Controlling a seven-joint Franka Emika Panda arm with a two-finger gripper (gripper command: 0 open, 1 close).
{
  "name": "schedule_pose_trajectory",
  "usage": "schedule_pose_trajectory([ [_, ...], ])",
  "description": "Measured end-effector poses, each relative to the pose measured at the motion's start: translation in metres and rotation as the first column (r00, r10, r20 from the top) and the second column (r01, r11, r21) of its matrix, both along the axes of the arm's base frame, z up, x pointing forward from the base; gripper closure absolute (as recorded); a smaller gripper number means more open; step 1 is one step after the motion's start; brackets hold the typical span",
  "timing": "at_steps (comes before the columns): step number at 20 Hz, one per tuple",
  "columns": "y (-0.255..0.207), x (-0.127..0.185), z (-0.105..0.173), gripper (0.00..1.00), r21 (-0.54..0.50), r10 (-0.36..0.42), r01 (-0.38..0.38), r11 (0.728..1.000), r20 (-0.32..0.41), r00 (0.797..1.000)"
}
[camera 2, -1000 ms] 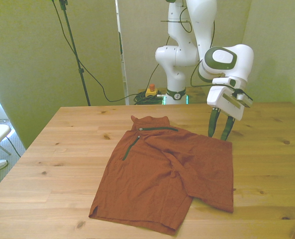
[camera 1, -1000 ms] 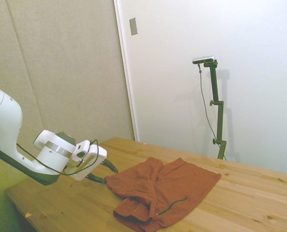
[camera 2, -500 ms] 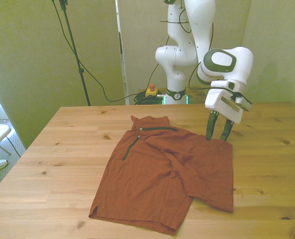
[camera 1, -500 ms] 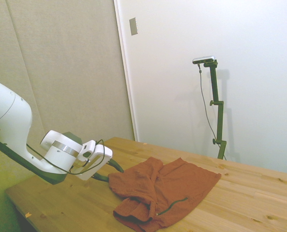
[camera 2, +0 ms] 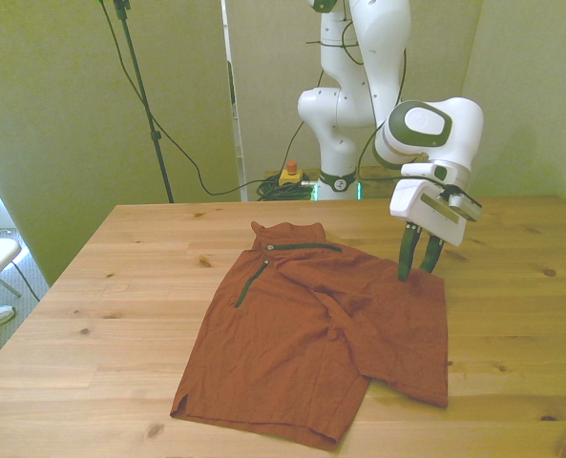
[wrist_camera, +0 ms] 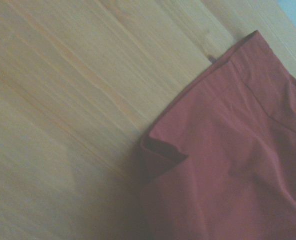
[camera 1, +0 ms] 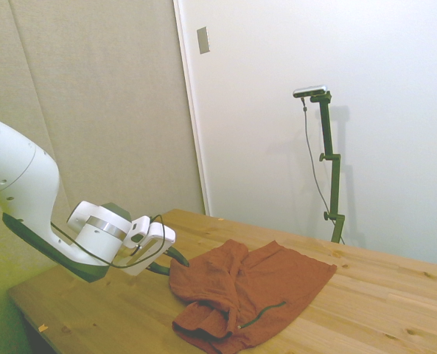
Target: Fold the shorts
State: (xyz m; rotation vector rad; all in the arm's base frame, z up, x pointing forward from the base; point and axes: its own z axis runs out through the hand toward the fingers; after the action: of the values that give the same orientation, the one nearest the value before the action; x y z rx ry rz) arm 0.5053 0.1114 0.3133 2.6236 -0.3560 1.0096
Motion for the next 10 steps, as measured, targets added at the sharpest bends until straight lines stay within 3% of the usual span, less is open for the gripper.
schedule_pose_trajectory([
  [10, 0.009, 0.022, 0.006, 1.0, 0.031, 0.009, -0.01, 0.999, 0.02, 1.0],
])
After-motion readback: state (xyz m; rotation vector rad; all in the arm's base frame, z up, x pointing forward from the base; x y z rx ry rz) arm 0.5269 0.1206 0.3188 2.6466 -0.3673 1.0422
